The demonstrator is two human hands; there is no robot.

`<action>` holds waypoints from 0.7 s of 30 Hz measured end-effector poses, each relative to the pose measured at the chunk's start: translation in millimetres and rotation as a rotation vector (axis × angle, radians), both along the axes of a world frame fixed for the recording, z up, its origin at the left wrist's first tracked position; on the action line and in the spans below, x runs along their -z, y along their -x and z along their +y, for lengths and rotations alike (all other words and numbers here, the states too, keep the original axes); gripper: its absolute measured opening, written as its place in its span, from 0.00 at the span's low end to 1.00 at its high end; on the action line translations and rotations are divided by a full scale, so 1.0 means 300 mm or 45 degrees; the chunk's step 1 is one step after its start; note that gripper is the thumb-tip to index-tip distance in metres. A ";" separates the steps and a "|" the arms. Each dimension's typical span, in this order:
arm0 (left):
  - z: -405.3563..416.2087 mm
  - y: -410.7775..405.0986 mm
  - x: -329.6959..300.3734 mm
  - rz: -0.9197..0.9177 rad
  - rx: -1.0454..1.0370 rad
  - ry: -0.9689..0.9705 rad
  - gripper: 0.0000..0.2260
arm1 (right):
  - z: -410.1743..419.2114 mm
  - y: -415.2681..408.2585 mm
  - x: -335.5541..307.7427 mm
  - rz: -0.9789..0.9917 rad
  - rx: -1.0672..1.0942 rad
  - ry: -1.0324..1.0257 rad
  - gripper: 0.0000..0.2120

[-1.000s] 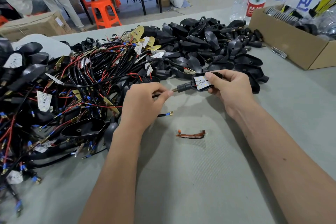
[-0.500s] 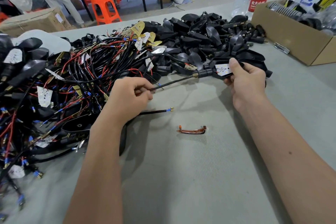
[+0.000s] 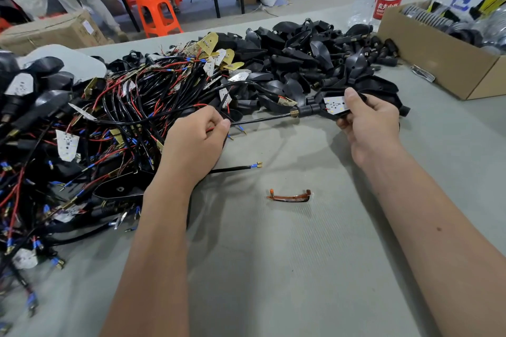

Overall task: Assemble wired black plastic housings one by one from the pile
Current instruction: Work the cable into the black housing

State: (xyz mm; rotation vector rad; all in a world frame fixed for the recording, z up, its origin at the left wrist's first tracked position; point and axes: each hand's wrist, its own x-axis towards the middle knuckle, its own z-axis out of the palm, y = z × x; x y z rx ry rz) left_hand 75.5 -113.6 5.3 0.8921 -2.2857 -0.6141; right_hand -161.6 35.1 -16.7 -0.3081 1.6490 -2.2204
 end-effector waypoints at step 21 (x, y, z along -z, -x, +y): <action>-0.014 0.002 0.011 0.257 0.124 -0.092 0.07 | -0.003 0.006 0.008 -0.023 -0.022 -0.004 0.08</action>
